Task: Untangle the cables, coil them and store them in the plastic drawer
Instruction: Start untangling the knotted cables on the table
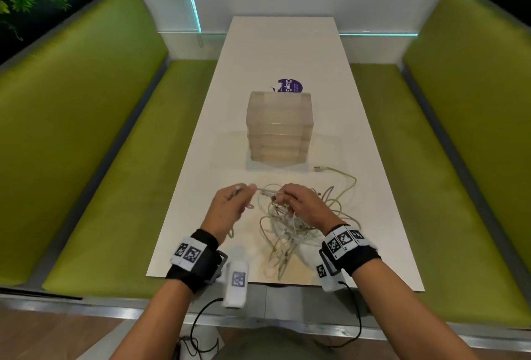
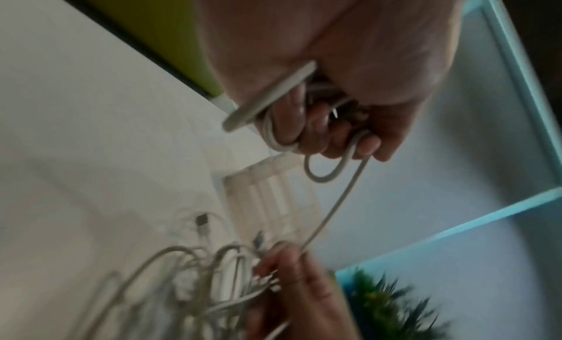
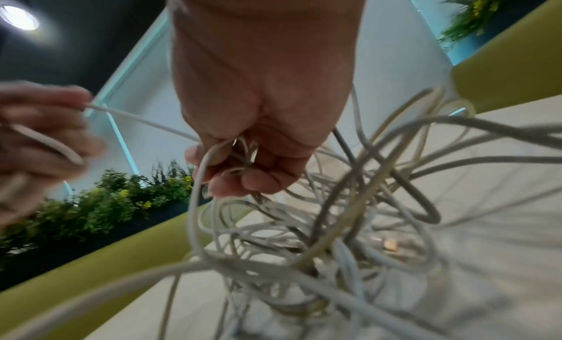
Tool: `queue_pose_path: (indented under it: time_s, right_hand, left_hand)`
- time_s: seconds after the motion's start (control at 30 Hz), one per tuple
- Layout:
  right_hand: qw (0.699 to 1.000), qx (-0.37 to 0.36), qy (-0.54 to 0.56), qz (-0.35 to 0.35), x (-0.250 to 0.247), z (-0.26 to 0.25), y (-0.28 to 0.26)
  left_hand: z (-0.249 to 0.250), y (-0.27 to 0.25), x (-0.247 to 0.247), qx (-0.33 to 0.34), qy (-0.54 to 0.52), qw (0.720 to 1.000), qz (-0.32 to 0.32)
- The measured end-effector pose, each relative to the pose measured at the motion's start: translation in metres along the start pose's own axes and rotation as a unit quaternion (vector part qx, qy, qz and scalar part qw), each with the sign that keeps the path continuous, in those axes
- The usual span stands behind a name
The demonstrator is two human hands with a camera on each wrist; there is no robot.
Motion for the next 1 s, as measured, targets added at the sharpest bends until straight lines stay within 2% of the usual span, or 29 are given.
queue_pose_path:
  time_s: [0.07,0.13,0.17,0.27,0.4,0.47,0.67,0.8,0.9,0.97,1.0]
  right_hand:
    - [0.999,0.020,0.020,0.026,-0.005,0.007,0.000]
    - [0.999,0.028,0.019,0.035,-0.008,0.013,0.001]
    - [0.999,0.025,0.013,0.035,-0.009,0.014,0.001]
    - [0.999,0.006,0.021,0.031,-0.004,0.010,0.004]
    - [0.999,-0.049,-0.012,-0.018,0.009,-0.004,0.004]
    - [0.997,-0.067,-0.013,-0.032,0.015,-0.008,0.002]
    - [0.999,-0.043,-0.013,-0.031,0.016,-0.006,0.001]
    - [0.999,-0.011,-0.033,-0.012,0.004,0.009,0.009]
    - [0.999,-0.018,-0.040,-0.019,0.004,0.008,0.015]
    - [0.998,-0.030,-0.053,-0.021,0.007,0.006,0.018]
    - [0.997,-0.035,-0.059,-0.018,0.009,0.006,0.018]
  left_hand:
    - [0.011,-0.003,-0.016,-0.005,-0.125,0.991,0.051]
    - [0.015,-0.003,-0.032,0.000,-0.180,0.979,0.095]
    - [0.016,-0.003,-0.036,0.001,-0.164,0.980,0.111]
    - [0.007,0.001,-0.028,-0.008,-0.002,0.993,0.116]
    - [-0.016,0.012,0.006,-0.009,0.105,0.994,0.030]
    - [-0.021,0.017,0.018,-0.025,0.117,0.993,0.019]
    - [-0.003,0.007,0.039,-0.012,-0.027,0.999,0.015]
    - [0.007,0.001,0.017,0.017,-0.096,0.993,0.066]
    - [0.010,-0.004,-0.006,0.034,-0.168,0.979,0.109]
    - [0.005,-0.006,-0.013,0.031,-0.155,0.977,0.145]
    - [0.001,-0.005,-0.014,0.023,-0.111,0.981,0.160]
Point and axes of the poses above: each hand's wrist, its own y-axis towards the middle knuckle, its own x-axis out of the palm, z = x × y, the point moved 2 cm from there along y, towards the middle knuckle, and after that the axes turned 11 degrees about -x, right-handed, at the moved point
